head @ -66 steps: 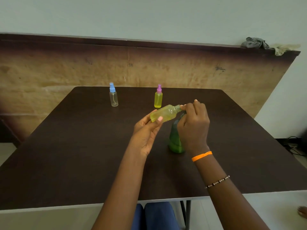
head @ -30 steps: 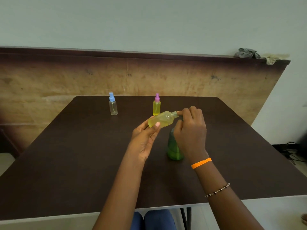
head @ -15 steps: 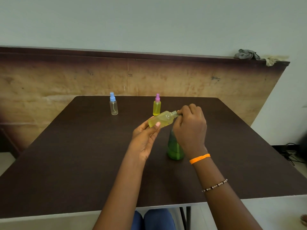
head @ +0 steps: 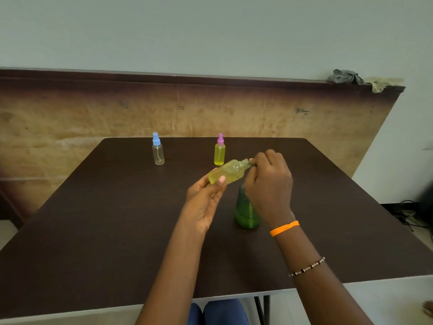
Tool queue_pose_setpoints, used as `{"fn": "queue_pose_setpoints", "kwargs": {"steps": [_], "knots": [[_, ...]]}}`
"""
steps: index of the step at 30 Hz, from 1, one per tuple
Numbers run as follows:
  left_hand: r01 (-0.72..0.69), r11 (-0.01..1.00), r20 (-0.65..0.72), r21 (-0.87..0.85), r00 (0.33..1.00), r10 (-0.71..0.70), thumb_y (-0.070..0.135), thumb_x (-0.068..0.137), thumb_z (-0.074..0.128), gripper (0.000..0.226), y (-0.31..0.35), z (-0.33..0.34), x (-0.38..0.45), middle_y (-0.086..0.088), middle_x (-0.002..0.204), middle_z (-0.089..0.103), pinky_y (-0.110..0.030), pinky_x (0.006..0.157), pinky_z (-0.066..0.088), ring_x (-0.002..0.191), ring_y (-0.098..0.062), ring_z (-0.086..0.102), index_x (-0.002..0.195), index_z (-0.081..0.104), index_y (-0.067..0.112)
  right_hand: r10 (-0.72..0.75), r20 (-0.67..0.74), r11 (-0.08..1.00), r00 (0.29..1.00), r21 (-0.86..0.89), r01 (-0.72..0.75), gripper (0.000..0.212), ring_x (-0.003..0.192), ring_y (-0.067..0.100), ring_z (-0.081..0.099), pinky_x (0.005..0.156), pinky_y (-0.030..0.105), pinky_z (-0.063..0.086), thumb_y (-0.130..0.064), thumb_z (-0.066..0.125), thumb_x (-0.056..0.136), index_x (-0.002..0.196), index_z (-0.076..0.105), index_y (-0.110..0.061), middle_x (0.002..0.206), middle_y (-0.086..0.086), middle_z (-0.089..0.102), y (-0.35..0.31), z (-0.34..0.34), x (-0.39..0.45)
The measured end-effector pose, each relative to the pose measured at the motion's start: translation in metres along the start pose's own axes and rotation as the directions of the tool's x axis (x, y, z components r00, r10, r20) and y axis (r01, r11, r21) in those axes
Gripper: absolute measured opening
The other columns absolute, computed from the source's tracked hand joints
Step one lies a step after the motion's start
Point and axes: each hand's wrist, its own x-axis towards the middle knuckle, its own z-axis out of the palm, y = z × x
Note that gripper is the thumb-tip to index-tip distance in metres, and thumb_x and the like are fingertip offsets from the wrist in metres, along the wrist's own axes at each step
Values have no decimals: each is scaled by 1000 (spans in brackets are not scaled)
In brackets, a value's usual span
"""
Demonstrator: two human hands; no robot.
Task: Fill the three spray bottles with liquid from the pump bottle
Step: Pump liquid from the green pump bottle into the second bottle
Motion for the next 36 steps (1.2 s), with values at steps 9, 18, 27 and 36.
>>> {"fn": "queue_pose_setpoints", "kwargs": {"steps": [9, 18, 27, 36], "knots": [[0, 1000, 3, -10, 1000, 0, -5, 85, 57, 32, -4, -5, 4, -16, 115, 65, -23, 90, 51, 110, -21, 62, 116, 57, 0, -30, -6, 999, 1000, -38, 30, 16, 67, 26, 50, 54, 28, 37, -6, 45, 72, 74, 60, 0, 73, 12, 53, 2, 7, -15], [22, 1000, -12, -23, 1000, -22, -2, 85, 58, 41, 1, -5, 2, -15, 119, 64, -22, 89, 51, 109, -19, 62, 126, 53, -3, 71, -23, 992, 997, 107, -68, 23, 65, 23, 49, 52, 28, 37, -14, 40, 76, 65, 57, -3, 68, 8, 53, -7, 4, 2], [37, 999, -28, -30, 999, -37, -4, 85, 57, 37, 0, -3, 0, -13, 110, 67, -21, 86, 53, 102, -17, 65, 122, 55, -3, 22, -140, 994, 990, 108, -6, 19, 70, 30, 54, 71, 34, 49, -1, 44, 78, 71, 61, 2, 71, 14, 55, 5, 19, -15], [29, 999, -31, -19, 999, -29, -5, 85, 56, 36, 4, -2, 0, -16, 116, 64, -21, 86, 52, 108, -20, 62, 121, 55, -1, -18, -86, 1000, 996, 4, 18, 20, 71, 27, 51, 62, 29, 41, -5, 42, 76, 73, 61, 1, 72, 14, 56, 1, 11, -10]]}}
